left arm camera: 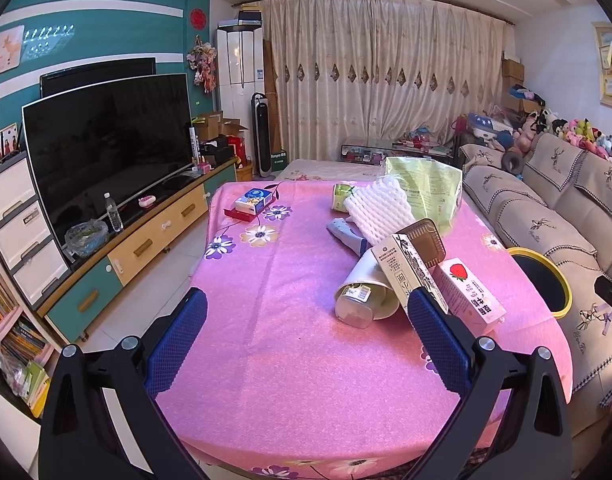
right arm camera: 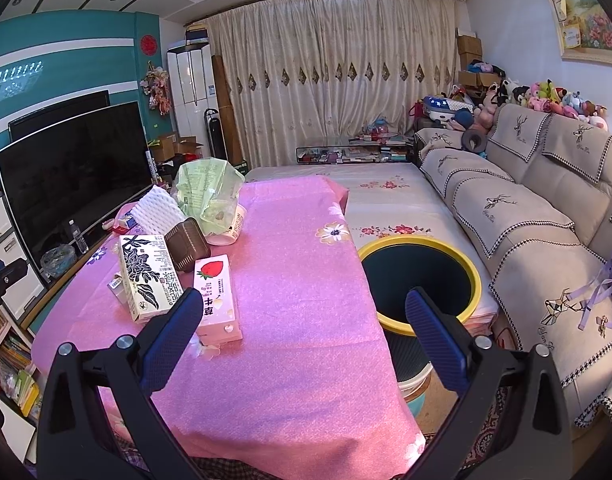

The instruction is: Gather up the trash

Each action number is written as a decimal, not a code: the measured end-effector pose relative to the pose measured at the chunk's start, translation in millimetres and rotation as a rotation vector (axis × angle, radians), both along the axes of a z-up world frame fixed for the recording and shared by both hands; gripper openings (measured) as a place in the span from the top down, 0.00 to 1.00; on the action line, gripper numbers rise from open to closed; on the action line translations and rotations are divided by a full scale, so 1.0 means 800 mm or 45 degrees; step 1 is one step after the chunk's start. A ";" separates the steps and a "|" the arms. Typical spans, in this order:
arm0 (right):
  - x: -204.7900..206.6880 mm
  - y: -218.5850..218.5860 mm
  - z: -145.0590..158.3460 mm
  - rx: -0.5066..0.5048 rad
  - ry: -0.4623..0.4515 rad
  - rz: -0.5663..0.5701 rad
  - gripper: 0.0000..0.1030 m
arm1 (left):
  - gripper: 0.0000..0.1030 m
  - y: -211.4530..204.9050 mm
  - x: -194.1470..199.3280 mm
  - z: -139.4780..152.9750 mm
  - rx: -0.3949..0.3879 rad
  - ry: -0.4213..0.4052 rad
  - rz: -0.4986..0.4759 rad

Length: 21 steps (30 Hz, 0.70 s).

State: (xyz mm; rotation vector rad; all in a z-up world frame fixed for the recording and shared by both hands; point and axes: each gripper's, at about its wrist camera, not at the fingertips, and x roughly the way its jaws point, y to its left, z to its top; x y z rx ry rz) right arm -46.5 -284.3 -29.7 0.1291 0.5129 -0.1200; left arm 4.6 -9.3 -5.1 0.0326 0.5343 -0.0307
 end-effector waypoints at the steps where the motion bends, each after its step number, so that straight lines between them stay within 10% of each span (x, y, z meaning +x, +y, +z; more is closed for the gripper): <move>1: 0.000 0.000 0.000 0.000 0.000 0.001 0.06 | 0.04 0.000 0.001 -0.001 0.000 0.002 -0.001; 21: 0.003 0.001 -0.005 0.002 0.015 0.001 0.06 | 0.04 -0.004 0.003 -0.005 0.003 0.012 -0.010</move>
